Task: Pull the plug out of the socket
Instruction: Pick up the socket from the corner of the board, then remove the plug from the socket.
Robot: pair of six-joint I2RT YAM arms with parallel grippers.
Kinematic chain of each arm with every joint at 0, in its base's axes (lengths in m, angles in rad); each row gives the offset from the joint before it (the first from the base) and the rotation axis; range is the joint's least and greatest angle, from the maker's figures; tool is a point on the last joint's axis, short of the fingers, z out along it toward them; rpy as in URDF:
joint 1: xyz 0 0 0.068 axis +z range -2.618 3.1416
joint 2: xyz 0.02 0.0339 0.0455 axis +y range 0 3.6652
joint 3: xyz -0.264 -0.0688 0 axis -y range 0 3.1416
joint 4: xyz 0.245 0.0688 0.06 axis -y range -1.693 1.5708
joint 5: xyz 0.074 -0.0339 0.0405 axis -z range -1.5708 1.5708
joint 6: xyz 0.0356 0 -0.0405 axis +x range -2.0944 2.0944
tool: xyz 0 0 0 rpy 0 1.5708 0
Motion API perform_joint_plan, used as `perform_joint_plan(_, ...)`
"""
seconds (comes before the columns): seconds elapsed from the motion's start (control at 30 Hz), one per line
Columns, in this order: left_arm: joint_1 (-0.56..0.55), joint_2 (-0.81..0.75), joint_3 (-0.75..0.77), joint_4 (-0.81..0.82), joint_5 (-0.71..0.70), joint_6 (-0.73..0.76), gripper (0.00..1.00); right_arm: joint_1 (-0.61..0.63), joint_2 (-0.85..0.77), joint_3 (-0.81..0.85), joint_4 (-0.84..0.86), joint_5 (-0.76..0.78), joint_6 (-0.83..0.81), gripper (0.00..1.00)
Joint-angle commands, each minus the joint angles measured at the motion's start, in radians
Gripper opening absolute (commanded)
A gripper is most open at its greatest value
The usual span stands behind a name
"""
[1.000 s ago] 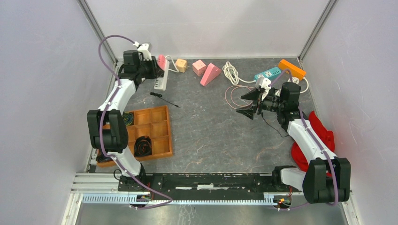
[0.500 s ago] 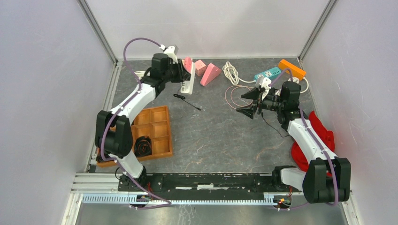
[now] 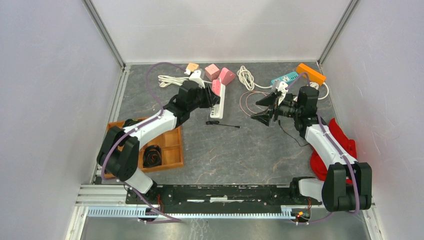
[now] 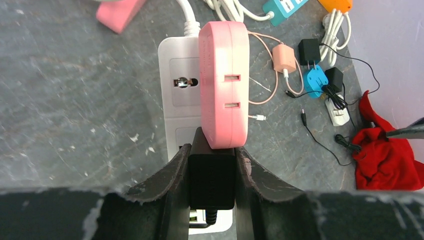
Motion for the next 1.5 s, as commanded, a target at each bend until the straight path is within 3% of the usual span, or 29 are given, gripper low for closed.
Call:
perform_joint_plan(0.0, -0.067, -0.084, -0.060, 0.234, -0.105, -0.151, 0.02, 0.001, 0.014, -0.047, 0.193, -0.035, 0.167, 0.79)
perform_joint_plan(0.27, -0.210, -0.112, -0.152, 0.347, -0.298, -0.235, 0.02, 0.014, 0.072, -0.150, 0.488, 0.015, 0.474, 0.85)
perform_joint_plan(0.53, -0.342, -0.086, -0.155, 0.389, -0.507, -0.260, 0.02, 0.060, 0.162, -0.128, 0.446, 0.039, 0.502, 0.87)
perform_joint_plan(0.73, -0.417, -0.058, -0.148, 0.439, -0.632, -0.257, 0.02, 0.084, 0.189, -0.110, 0.380, 0.059, 0.472, 0.95)
perform_joint_plan(1.03, -0.497, 0.010, -0.112, 0.524, -0.740, -0.216, 0.02, 0.116, 0.241, -0.091, 0.356, 0.051, 0.479, 0.90)
perform_joint_plan(1.47, -0.552, 0.052, -0.130, 0.672, -0.862, -0.198, 0.02, 0.140, 0.286, -0.077, 0.348, 0.052, 0.518, 0.75)
